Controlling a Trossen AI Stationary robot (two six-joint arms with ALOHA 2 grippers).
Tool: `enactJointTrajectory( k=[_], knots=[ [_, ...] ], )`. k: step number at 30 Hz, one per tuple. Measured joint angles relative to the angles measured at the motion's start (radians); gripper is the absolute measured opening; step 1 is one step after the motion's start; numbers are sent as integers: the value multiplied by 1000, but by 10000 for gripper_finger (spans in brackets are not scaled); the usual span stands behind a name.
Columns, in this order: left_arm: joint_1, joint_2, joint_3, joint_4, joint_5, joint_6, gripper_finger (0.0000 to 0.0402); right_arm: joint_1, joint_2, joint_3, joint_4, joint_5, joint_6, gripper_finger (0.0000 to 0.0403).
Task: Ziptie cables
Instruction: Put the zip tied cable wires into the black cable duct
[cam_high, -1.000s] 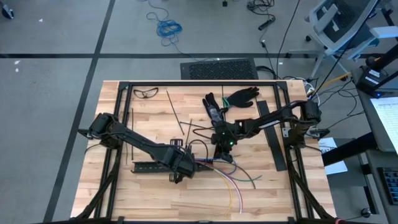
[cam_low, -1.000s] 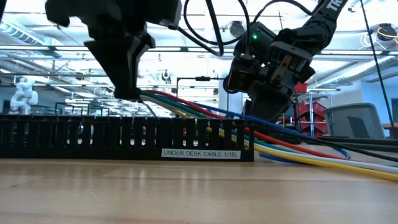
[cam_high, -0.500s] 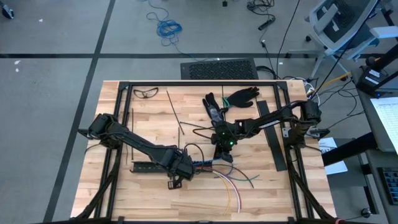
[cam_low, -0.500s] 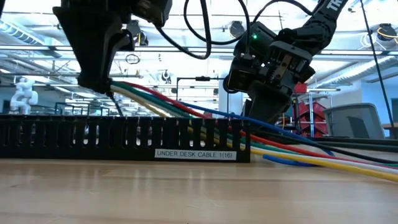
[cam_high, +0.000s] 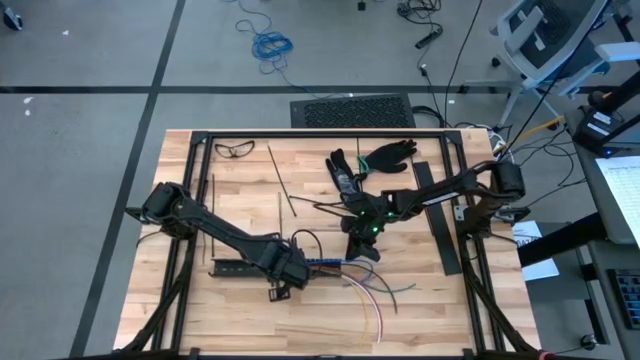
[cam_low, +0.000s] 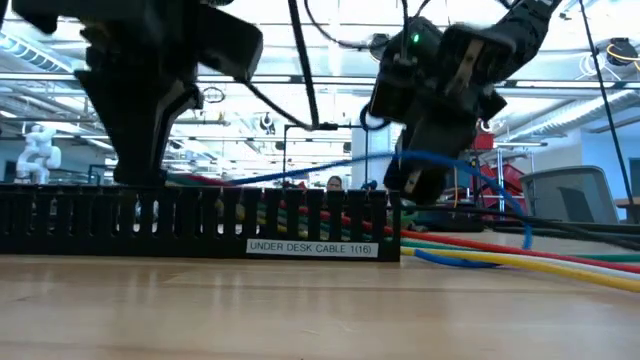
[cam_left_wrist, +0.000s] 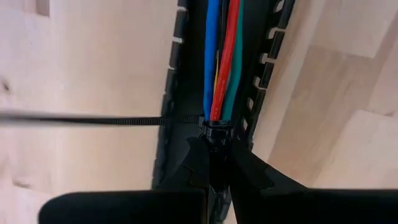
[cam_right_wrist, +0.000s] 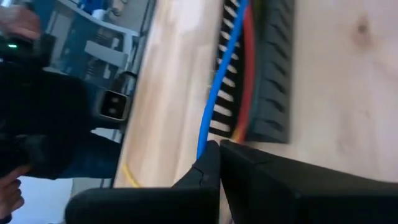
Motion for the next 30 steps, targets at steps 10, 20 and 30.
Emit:
enactJointTrajectory(
  k=[10, 20, 30],
  knots=[
    [1, 0, -24, 43, 0, -6, 31, 145, -14, 1, -71, 174, 39, 0],
    [2, 0, -24, 49, -1, -6, 31, 178, 43, 6, -229, 591, 107, 0],
    [-2, 0, -24, 48, 0, -4, 31, 130, 0, -1, -279, 881, 128, 0]
  ],
)
